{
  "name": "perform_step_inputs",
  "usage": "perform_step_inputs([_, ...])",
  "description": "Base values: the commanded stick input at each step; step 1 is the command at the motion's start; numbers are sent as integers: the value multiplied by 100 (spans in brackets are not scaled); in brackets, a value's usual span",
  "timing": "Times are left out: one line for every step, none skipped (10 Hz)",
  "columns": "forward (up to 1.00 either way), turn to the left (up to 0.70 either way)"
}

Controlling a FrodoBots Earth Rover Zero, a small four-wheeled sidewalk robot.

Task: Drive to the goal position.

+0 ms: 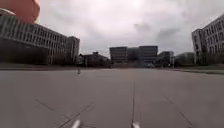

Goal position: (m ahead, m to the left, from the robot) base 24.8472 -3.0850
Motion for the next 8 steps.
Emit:
perform_step_inputs([85, 0])
perform_step_inputs([85, 0])
perform_step_inputs([85, 0])
perform_step_inputs([85, 0])
perform_step_inputs([85, 0])
perform_step_inputs([85, 0])
perform_step_inputs([85, 0])
perform_step_inputs([85, 0])
